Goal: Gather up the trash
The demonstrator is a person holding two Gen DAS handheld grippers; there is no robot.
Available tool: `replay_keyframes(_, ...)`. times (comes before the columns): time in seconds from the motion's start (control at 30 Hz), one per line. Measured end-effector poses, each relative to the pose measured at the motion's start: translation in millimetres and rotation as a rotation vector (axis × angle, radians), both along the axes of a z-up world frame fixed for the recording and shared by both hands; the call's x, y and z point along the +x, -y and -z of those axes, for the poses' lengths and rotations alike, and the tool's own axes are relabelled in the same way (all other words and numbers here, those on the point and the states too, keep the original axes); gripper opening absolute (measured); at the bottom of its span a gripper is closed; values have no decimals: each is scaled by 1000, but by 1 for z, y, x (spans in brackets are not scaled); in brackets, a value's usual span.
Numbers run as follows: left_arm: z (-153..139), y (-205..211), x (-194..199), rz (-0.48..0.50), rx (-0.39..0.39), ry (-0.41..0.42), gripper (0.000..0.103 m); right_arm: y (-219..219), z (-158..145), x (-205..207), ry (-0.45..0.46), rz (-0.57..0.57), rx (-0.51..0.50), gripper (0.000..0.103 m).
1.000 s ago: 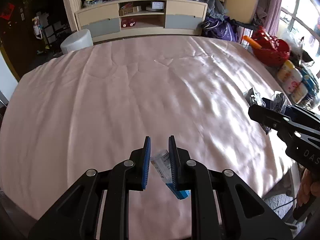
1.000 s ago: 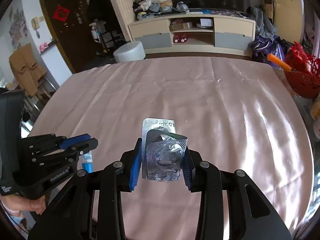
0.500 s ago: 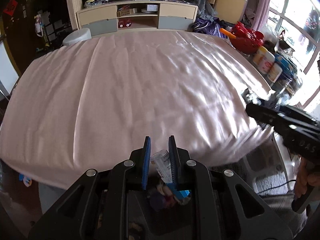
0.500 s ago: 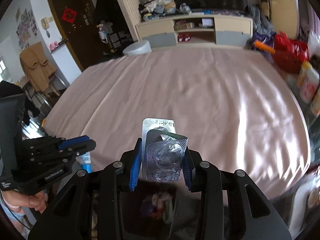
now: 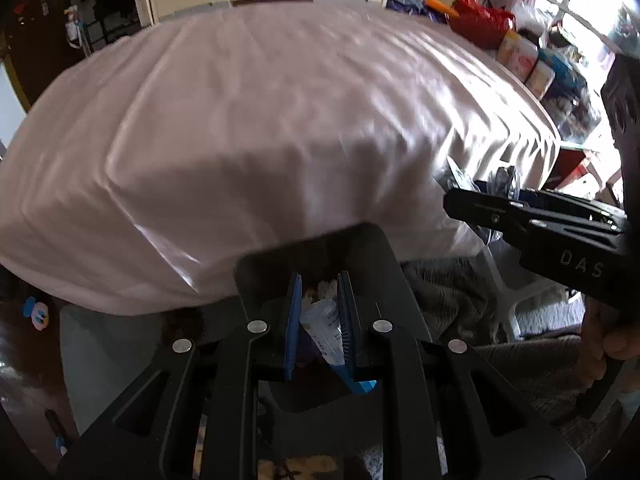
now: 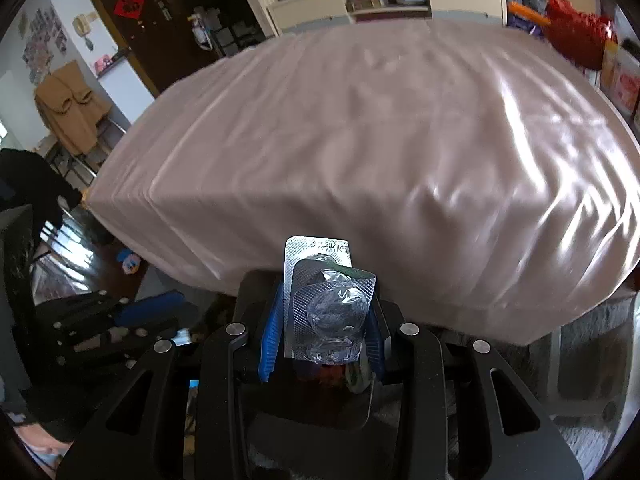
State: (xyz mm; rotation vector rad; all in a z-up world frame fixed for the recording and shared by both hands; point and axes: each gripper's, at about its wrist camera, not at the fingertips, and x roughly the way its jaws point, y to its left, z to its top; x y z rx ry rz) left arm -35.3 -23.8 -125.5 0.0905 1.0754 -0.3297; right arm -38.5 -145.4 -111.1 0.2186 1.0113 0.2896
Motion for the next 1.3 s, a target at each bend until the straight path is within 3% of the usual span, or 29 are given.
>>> replay_keyframes(0.03,6,1,1,5,2,-10,15,-1,3,-1,-9,-2,-2,37)
replay_keyframes(0.07,10,2,1,8,5,-17,3,-3,9,0,-23,-4,-6,37)
replay_keyframes(0.1,15,1,2,10,7,-28,0,-4,12,0,-34,-6,-7,37)
replay_keyframes(0.33,39,-8,10,-3,3,-83,0,-16,36,1,-98,-17,-32,37)
replay_keyframes(0.47,46,-10,12,-20,16,-100,1,-26,40,7,-116,-18,-48,44)
replay_keyframes(0.53,48,-13,12,-31,25,-106,10,-24,42,12,-126,-12,-55,57)
replay_keyframes(0.57,49,-15,12,-38,29,-107,22,-24,42,12,-125,-9,-58,63)
replay_keyframes(0.73,52,-19,11,-49,60,-98,55,-21,42,14,-116,9,-61,77)
replay_keyframes(0.8,51,-19,8,-49,77,-87,77,-17,42,13,-112,26,-66,91)
replay_keyframes(0.83,50,-19,7,-48,84,-82,82,-15,42,13,-107,37,-70,99)
replay_keyframes(0.9,48,-20,5,-48,93,-71,95,-12,40,11,-92,53,-87,99)
replay_keyframes(1.13,31,-30,3,-79,67,-29,95,-3,20,0,35,90,-159,100)
replay_keyframes(1.3,2,-35,-5,-104,52,95,95,4,-7,-11,179,150,-194,100)
